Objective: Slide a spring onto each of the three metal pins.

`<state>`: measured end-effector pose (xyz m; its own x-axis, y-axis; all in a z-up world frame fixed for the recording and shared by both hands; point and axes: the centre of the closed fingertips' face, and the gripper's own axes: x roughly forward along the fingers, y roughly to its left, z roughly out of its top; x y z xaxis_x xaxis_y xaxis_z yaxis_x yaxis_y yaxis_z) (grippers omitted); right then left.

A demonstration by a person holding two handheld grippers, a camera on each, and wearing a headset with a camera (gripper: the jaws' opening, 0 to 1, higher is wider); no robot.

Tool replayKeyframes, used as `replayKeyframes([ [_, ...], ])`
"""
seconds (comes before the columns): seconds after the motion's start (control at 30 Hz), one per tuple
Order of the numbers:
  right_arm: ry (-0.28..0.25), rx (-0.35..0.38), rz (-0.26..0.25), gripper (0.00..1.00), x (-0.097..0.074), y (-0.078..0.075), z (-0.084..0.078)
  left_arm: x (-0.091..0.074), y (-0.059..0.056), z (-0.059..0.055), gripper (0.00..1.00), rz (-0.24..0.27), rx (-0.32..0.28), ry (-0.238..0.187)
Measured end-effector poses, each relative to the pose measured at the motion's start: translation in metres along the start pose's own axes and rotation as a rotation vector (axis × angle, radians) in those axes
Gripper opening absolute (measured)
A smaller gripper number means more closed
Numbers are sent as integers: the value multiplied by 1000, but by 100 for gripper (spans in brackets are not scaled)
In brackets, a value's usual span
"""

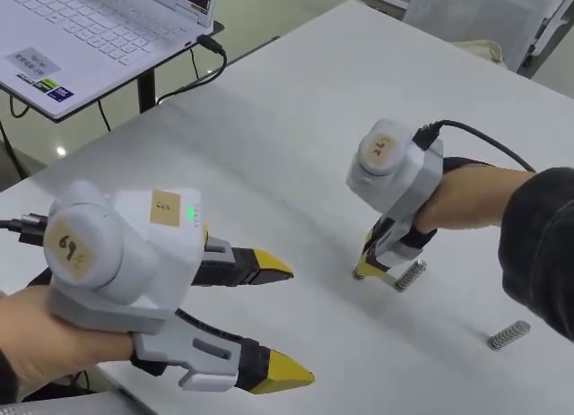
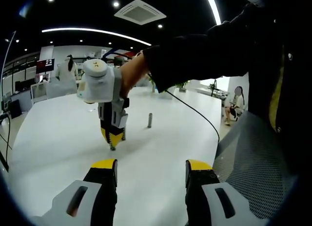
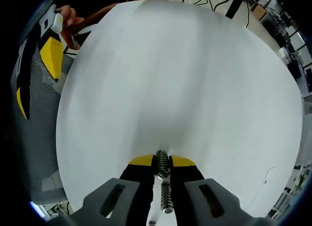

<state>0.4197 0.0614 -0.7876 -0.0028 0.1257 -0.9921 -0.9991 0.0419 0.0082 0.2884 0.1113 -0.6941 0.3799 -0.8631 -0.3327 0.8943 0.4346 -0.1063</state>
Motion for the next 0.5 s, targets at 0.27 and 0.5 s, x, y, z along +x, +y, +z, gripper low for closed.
replayKeyframes([
  [0.27,-13,1,-8,9,-2,-2,1,0,1,1,51,2,-3,-3],
  [0.5,-35,8,-16,13,-5,-3,3,0,0,0,51,0,-2,2],
])
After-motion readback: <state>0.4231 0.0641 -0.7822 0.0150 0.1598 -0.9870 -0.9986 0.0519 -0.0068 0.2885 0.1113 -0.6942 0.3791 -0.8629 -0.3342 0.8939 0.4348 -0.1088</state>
